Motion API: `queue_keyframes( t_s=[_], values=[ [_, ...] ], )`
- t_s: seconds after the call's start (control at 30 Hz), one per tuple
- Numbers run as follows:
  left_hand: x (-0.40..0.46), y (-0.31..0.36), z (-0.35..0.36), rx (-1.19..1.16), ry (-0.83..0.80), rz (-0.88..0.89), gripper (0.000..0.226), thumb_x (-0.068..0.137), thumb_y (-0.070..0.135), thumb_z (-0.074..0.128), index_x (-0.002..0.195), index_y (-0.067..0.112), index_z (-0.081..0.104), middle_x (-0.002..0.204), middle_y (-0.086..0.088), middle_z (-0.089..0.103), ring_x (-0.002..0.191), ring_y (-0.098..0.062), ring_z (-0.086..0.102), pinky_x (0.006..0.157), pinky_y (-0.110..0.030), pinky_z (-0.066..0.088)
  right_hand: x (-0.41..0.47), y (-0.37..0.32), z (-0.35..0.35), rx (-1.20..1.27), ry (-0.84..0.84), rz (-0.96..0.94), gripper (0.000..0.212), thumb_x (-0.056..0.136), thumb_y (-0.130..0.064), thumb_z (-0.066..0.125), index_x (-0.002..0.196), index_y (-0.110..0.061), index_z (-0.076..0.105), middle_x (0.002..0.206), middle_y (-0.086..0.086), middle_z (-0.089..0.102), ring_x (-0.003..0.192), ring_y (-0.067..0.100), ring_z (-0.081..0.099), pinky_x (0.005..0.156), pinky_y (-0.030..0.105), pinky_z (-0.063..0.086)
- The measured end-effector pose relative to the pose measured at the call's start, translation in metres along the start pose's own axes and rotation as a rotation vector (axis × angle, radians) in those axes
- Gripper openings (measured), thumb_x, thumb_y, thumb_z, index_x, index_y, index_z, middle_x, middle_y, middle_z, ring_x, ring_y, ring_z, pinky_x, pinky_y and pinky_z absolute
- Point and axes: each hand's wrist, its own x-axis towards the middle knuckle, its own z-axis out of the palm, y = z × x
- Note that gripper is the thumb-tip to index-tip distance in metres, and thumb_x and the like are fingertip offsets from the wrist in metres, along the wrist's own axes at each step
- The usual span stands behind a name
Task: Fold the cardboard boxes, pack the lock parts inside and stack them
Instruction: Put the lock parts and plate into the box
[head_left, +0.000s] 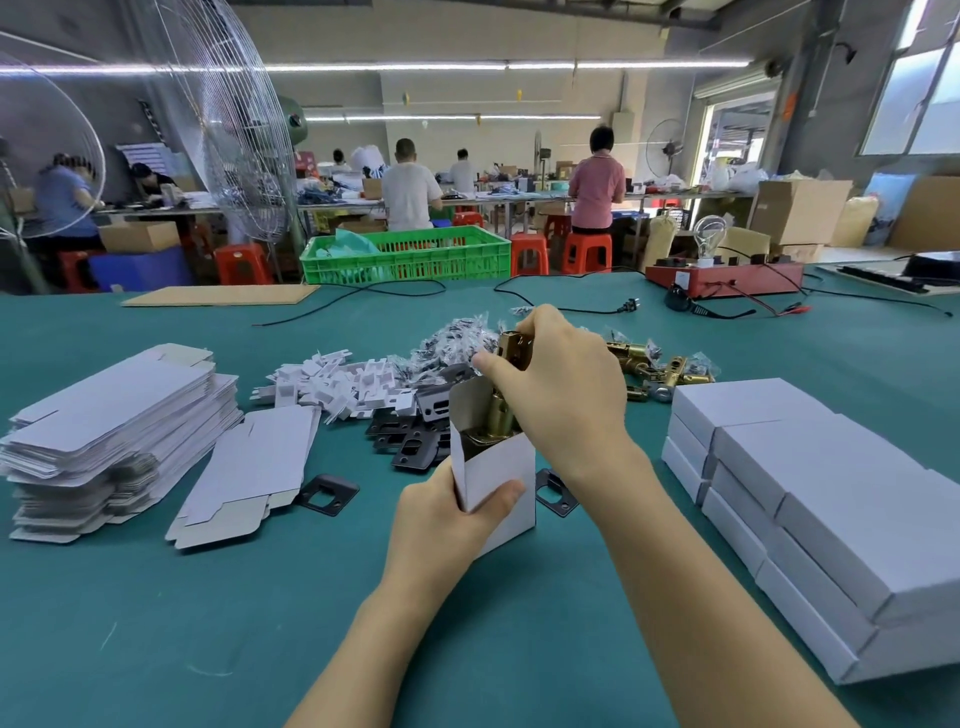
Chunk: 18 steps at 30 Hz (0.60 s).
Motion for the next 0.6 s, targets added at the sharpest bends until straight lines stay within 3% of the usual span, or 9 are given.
queue_keyframes(
  t_s=[0.2,0.33,0.6],
  values=[
    [0.000,-0.001,-0.002,-0.038,-0.024,-0.015,0.020,0.076,0.043,0.079,0.088,0.040,0.064,0.083,0.027,0.069,0.077,0.003,0.065,0.062,-0.017,0.052,0.005,0.010,0.001,0.088,-0.128,-0.142,0.045,0.087,-0.048,0.062,0.098,-0.006,0.051,0.085,0.008,0.060,0.080,0.026,0.053,0.069,0.038,0.042],
    [0.000,0.000,-0.001,-0.031,-0.021,-0.016,0.025,0.067,0.052,0.070,0.082,0.033,0.064,0.078,0.021,0.070,0.071,-0.004,0.063,0.058,-0.021,0.047,0.006,0.014,-0.005,0.138,-0.162,-0.258,0.042,0.086,-0.041,0.068,0.103,-0.008,0.050,0.084,0.005,0.058,0.077,0.024,0.049,0.066,0.035,0.036],
    [0.001,-0.002,-0.003,-0.041,-0.033,-0.013,0.014,0.080,0.037,0.078,0.084,0.038,0.065,0.076,0.025,0.069,0.072,0.003,0.063,0.055,-0.009,0.043,0.004,0.010,-0.008,-0.145,-0.295,-0.322,0.042,0.087,-0.042,0.065,0.094,-0.010,0.038,0.074,0.004,0.046,0.077,0.024,0.038,0.060,0.038,0.035]
  ],
)
